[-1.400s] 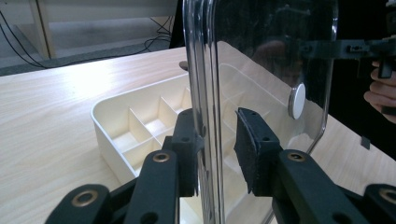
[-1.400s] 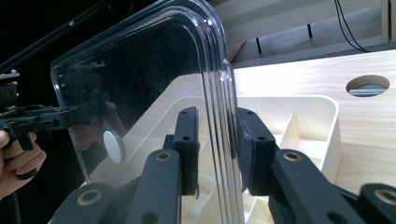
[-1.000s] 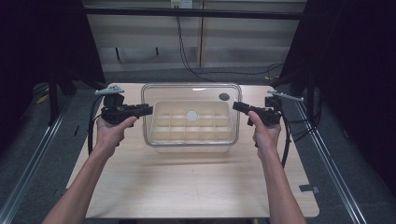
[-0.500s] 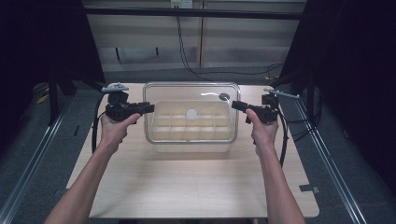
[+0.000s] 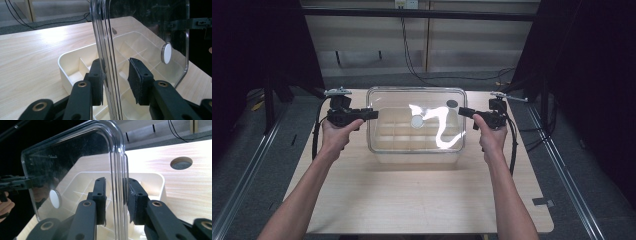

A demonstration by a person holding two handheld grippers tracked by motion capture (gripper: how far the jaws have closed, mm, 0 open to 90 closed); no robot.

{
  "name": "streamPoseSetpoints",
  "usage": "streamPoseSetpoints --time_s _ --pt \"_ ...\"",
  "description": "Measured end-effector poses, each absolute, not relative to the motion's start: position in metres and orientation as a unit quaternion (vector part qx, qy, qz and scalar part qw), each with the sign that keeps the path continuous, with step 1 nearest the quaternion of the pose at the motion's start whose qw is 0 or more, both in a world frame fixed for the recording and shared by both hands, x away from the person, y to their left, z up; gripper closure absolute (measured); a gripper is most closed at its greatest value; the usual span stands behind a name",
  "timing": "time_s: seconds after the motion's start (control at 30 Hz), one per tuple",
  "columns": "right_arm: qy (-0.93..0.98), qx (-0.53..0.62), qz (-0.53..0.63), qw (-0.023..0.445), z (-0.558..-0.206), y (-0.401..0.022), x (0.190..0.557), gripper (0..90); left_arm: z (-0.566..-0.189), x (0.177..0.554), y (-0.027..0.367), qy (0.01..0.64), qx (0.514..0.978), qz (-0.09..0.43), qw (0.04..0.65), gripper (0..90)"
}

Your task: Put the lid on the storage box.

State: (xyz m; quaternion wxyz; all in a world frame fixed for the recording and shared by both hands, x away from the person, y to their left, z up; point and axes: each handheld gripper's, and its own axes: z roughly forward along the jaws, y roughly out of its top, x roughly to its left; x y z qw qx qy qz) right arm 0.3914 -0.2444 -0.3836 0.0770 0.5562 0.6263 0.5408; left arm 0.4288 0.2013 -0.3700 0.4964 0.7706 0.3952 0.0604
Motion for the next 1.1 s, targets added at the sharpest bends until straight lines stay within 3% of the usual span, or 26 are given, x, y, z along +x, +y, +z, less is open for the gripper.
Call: streamPoseSetpoints --time_s 1.1 --pt "0.627 0.601 0.492 0.060 -0.418 -0.240 0.429 64.2 -0.407 0.471 0.201 0.448 0.767 0.018 0.458 60.9"
